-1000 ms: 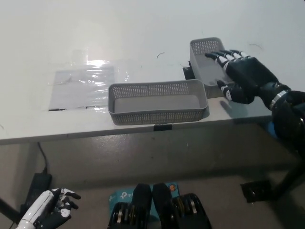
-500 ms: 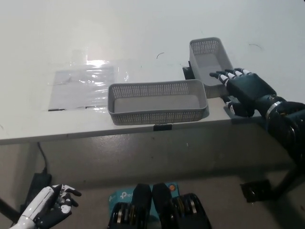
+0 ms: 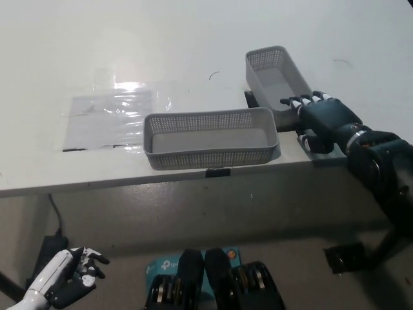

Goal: The robot uses its right hand to pick up the grey box kept on the middle on the desk and place it on top of another box next to it in a right angle

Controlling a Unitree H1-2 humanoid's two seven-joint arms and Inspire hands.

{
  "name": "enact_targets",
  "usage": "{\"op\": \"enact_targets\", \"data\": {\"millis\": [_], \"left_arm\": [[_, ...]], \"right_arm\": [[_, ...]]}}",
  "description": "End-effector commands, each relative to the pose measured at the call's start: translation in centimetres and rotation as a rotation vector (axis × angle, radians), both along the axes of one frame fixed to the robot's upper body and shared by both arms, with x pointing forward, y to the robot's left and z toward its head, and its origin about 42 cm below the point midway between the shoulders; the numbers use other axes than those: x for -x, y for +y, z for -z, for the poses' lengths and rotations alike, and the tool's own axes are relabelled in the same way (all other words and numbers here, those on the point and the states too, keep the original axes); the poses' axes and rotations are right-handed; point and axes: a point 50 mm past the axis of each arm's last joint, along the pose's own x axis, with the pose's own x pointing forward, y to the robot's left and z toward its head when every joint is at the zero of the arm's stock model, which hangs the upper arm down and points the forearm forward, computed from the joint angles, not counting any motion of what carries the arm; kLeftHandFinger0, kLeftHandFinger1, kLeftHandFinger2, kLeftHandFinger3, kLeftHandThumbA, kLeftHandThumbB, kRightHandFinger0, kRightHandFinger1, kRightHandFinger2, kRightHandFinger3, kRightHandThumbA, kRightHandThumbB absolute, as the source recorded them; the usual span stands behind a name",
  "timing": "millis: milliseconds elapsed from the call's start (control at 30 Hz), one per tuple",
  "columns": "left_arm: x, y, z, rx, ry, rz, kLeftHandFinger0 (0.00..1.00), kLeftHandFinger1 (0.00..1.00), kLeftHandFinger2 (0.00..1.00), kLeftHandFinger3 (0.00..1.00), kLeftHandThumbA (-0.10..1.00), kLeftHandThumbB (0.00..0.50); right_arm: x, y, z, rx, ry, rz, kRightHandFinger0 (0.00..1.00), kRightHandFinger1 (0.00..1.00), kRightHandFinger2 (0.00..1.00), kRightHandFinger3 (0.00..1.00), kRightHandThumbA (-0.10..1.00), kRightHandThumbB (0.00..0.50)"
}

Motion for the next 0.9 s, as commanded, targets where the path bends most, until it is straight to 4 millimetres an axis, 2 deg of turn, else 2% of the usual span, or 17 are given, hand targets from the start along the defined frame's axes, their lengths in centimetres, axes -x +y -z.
{"op": "enact_targets", "data": {"millis": [0, 300, 333, 367, 400, 433, 467, 500, 600, 633, 667, 700, 733, 767, 800, 833, 867], "left_arm": [[-0.5, 0.6, -2.0, -0.058, -0.030, 0.033, 0.37, 0.39, 0.47, 0.56, 0.14, 0.288], [-0.9, 0.3, -2.3, -0.062, -0.049, 0.043, 0.37, 0.39, 0.47, 0.53, 0.15, 0.290], [-0.9, 0.3, -2.3, -0.059, -0.045, 0.041, 0.36, 0.38, 0.47, 0.52, 0.16, 0.299], [-1.0, 0.3, -2.3, -0.061, -0.044, 0.041, 0.35, 0.37, 0.46, 0.51, 0.16, 0.298], [-1.0, 0.3, -2.3, -0.063, -0.045, 0.041, 0.34, 0.36, 0.45, 0.50, 0.16, 0.298], [-1.0, 0.4, -2.4, -0.068, -0.044, 0.043, 0.34, 0.36, 0.45, 0.50, 0.17, 0.301], [-1.1, 0.4, -2.4, -0.068, -0.042, 0.041, 0.34, 0.35, 0.44, 0.49, 0.17, 0.302], [-1.0, 0.4, -2.4, -0.066, -0.046, 0.045, 0.33, 0.35, 0.43, 0.49, 0.15, 0.291], [-1.1, 0.4, -2.8, -0.067, -0.051, 0.043, 0.33, 0.35, 0.43, 0.49, 0.15, 0.296], [-1.2, 0.4, -2.8, -0.081, -0.054, 0.046, 0.32, 0.35, 0.43, 0.51, 0.16, 0.296], [-1.2, 0.4, -2.9, -0.088, -0.049, 0.044, 0.33, 0.35, 0.43, 0.51, 0.16, 0.299], [-1.3, 0.3, -3.0, -0.091, -0.047, 0.046, 0.32, 0.34, 0.43, 0.51, 0.16, 0.300], [-1.3, 0.3, -3.0, -0.087, -0.052, 0.048, 0.32, 0.34, 0.42, 0.50, 0.15, 0.297], [-1.3, 0.3, -3.1, -0.084, -0.060, 0.053, 0.31, 0.33, 0.42, 0.49, 0.15, 0.297], [-1.3, 0.3, -3.1, -0.091, -0.061, 0.059, 0.33, 0.35, 0.42, 0.49, 0.15, 0.295], [-1.3, 0.3, -3.1, -0.105, -0.068, 0.066, 0.34, 0.36, 0.43, 0.49, 0.17, 0.297], [-1.3, 0.3, -3.1, -0.108, -0.066, 0.066, 0.34, 0.36, 0.43, 0.49, 0.17, 0.297]], "right_arm": [[-0.9, 1.4, -1.2, 0.010, -0.014, -0.067, 1.00, 1.00, 1.00, 1.00, 0.18, 0.410], [-1.1, 1.4, -1.2, 0.013, 0.035, -0.113, 1.00, 1.00, 1.00, 1.00, 0.11, 0.355], [-0.9, 1.4, -1.1, 0.059, 0.061, -0.111, 0.89, 1.00, 1.00, 1.00, 0.07, 0.407], [-0.8, 1.4, -1.0, 0.094, 0.074, -0.118, 0.64, 0.98, 1.00, 1.00, 0.06, 0.409], [-0.7, 1.5, -0.9, 0.122, 0.089, -0.127, 0.45, 0.82, 1.00, 1.00, 0.07, 0.404], [-0.6, 1.5, -0.7, 0.202, 0.100, -0.174, 0.23, 0.49, 0.84, 1.00, 0.02, 0.414], [-0.5, 1.5, -0.5, 0.252, 0.084, -0.204, 0.01, 0.22, 0.50, 1.00, 0.01, 0.441], [-0.5, 1.6, -0.5, 0.273, 0.079, -0.210, 0.00, 0.05, 0.34, 1.00, 0.02, 0.464], [-0.4, 1.8, -0.6, 0.373, 0.041, -0.236, 0.00, 0.01, 0.29, 1.00, 0.02, 0.459], [-0.3, 1.8, -0.4, 0.436, -0.010, -0.275, 0.00, 0.04, 0.34, 1.00, 0.00, 0.459], [-0.3, 1.7, -0.4, 0.449, -0.024, -0.283, 0.00, 0.04, 0.34, 1.00, -0.02, 0.447], [-0.2, 1.5, -0.3, 0.457, -0.037, -0.289, 0.00, 0.07, 0.35, 1.00, -0.09, 0.390], [-0.3, 1.4, -0.3, 0.461, -0.065, -0.308, 0.00, 0.06, 0.33, 1.00, -0.10, 0.293], [-0.3, 1.3, -0.2, 0.461, -0.090, -0.326, 0.00, 0.05, 0.32, 1.00, -0.10, 0.271], [-0.4, 1.1, -0.2, 0.472, -0.110, -0.329, 0.00, 0.06, 0.32, 1.00, -0.10, 0.194], [-0.7, 1.1, -0.2, 0.481, -0.117, -0.330, 0.00, 0.12, 0.39, 0.99, -0.10, 0.109], [-0.9, 1.1, 0.0, 0.490, -0.130, -0.339, 0.00, 0.16, 0.43, 0.78, -0.10, 0.111]]}}
